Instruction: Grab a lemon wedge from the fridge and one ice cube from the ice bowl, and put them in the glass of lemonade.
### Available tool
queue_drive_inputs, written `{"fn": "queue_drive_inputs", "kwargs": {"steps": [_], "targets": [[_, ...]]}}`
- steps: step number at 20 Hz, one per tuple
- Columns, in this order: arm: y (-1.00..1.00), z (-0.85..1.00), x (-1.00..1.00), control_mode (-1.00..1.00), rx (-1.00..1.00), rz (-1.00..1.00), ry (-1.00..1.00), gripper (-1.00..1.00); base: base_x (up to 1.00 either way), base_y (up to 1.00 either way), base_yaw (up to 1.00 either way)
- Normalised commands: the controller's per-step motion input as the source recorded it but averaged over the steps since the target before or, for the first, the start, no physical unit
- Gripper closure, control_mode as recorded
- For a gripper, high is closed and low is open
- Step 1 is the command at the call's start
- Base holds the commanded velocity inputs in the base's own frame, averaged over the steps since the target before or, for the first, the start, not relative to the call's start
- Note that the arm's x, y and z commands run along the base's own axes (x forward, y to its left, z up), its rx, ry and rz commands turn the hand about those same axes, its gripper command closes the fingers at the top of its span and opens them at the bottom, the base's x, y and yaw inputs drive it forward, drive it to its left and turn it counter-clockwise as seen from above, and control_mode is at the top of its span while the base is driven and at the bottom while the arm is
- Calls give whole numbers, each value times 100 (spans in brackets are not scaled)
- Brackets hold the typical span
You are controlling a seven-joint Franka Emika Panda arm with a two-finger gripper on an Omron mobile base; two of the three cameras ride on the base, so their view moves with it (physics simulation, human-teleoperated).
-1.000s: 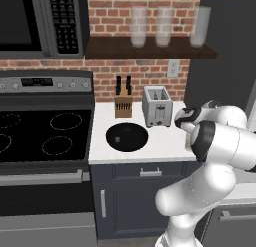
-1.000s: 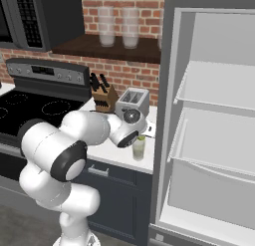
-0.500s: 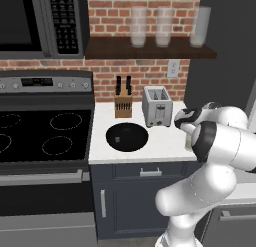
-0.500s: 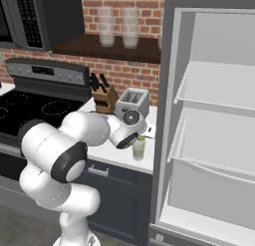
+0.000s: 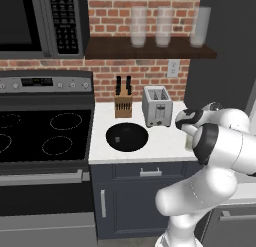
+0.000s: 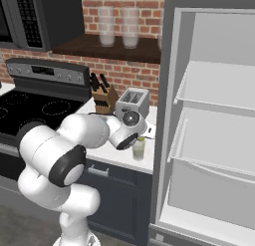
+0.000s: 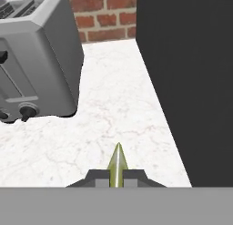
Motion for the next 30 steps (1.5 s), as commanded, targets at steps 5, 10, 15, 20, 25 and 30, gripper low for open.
{"fn": "queue_drive_inputs", "kwargs": {"steps": [5, 10, 15, 20, 25, 30], "targets": [[1, 0, -5, -100, 0, 0, -1, 100, 0, 0, 0], [11, 0, -2, -100, 0, 0, -1, 100, 0, 0, 0], [0, 0, -9, -100, 0, 0, 0, 100, 0, 0, 0], [0, -9, 1, -100, 0, 0, 0, 100, 0, 0, 0], [0, 1, 3, -100, 0, 0, 0, -100, 0, 0, 0], [0, 16, 0, -100, 0, 0, 0, -100, 0, 0, 0]]}}
